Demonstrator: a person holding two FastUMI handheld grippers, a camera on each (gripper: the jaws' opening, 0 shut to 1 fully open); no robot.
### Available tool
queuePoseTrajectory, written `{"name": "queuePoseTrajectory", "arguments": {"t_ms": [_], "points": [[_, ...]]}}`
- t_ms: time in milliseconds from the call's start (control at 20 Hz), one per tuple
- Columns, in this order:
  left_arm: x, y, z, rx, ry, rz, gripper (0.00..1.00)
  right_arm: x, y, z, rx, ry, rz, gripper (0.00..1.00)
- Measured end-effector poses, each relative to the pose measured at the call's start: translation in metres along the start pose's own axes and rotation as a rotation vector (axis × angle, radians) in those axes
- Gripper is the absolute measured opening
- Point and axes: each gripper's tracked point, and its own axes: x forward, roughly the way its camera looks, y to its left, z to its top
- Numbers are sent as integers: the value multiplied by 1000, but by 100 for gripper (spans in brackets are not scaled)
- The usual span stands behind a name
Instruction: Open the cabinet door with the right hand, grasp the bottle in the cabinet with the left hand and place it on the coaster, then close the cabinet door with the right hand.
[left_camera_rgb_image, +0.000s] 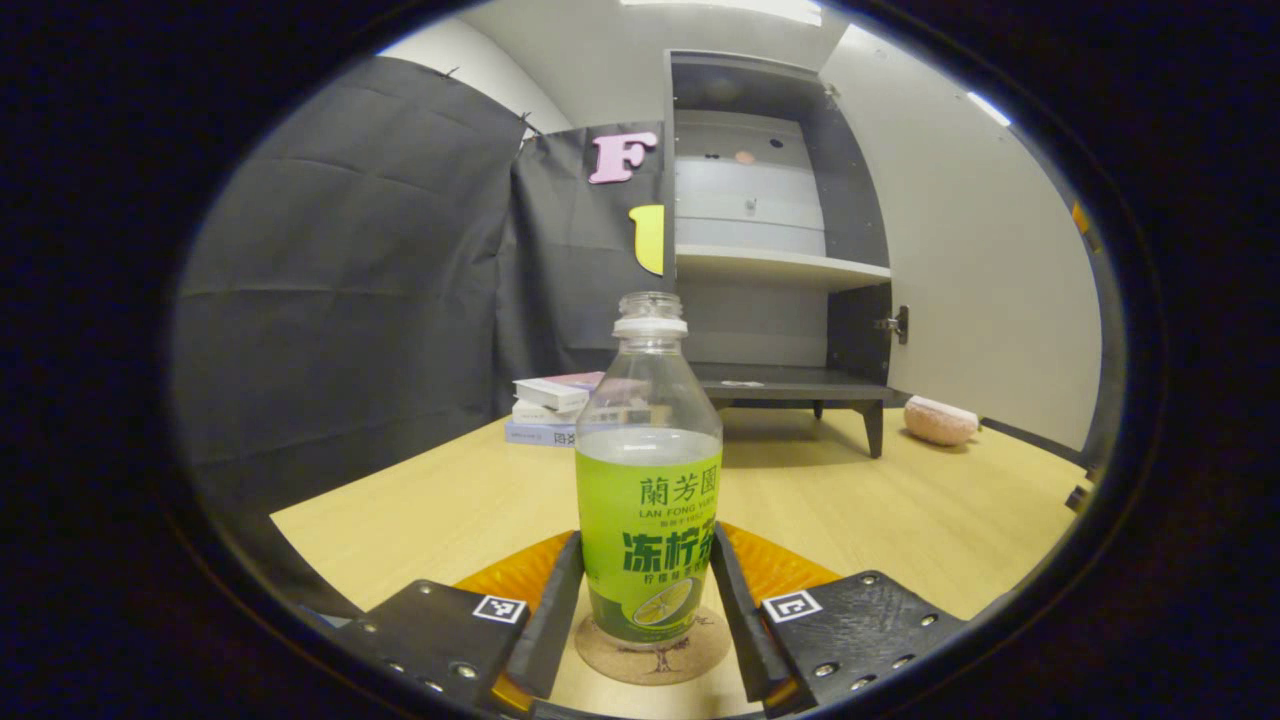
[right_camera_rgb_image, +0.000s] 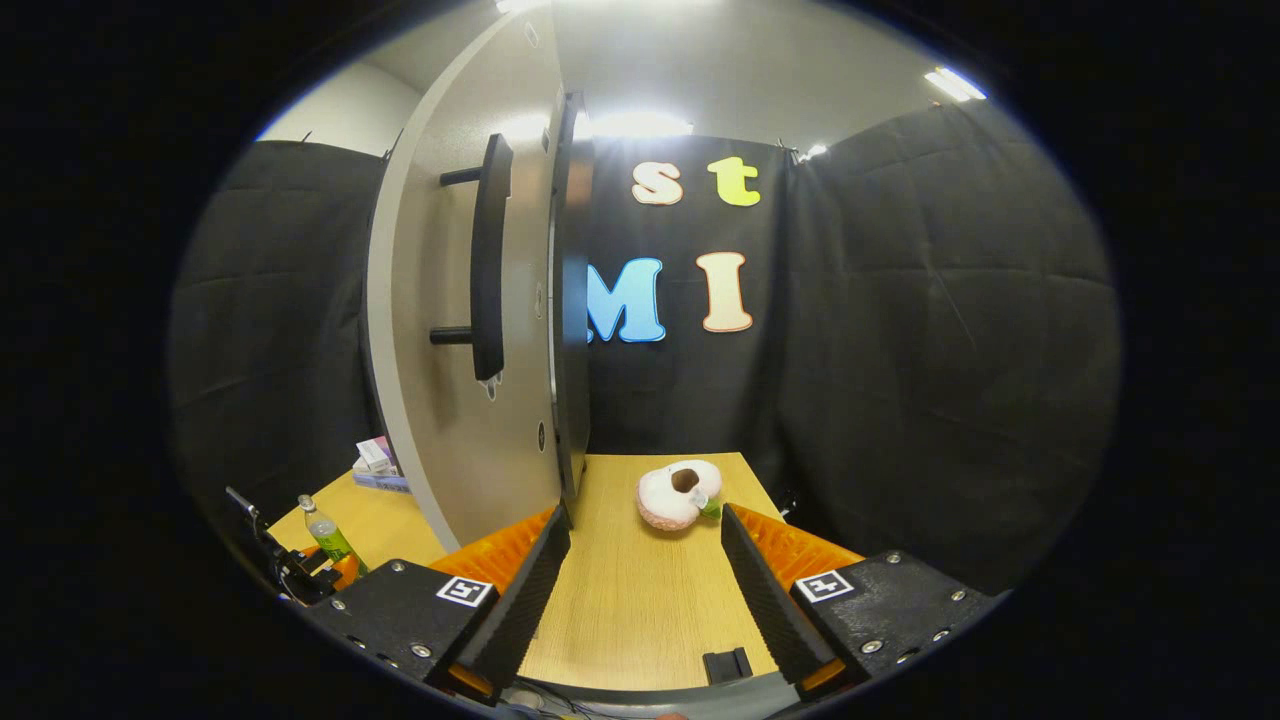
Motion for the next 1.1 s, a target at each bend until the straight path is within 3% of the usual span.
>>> {"name": "queuePoseTrajectory", "arguments": {"t_ms": [50,150,200,300,550,600,750,800,900,1000,1100], "points": [[-1,0,2,9,3,6,70,2,0,-1,1,0,4,94],[2,0,6,29,19,20,81,1,-2,-1,11,-1,8,94],[2,2,8,38,32,32,92,0,-3,0,20,-2,8,94],[3,5,17,40,44,49,88,-1,-5,5,31,-15,8,94],[-8,6,70,32,-18,64,88,5,-13,15,30,-45,18,94],[-11,3,80,30,-30,59,92,4,-14,21,38,-58,23,94],[-26,-5,117,20,-63,52,88,6,-15,38,57,-98,43,94],[-30,-7,129,14,-76,54,92,6,-16,46,62,-115,48,94],[-40,-8,154,3,-102,61,88,8,-20,60,81,-142,45,94],[-48,-10,181,2,-123,62,92,9,-23,73,100,-157,35,94],[-55,-8,206,-2,-145,67,88,9,-29,91,107,-184,7,94]]}}
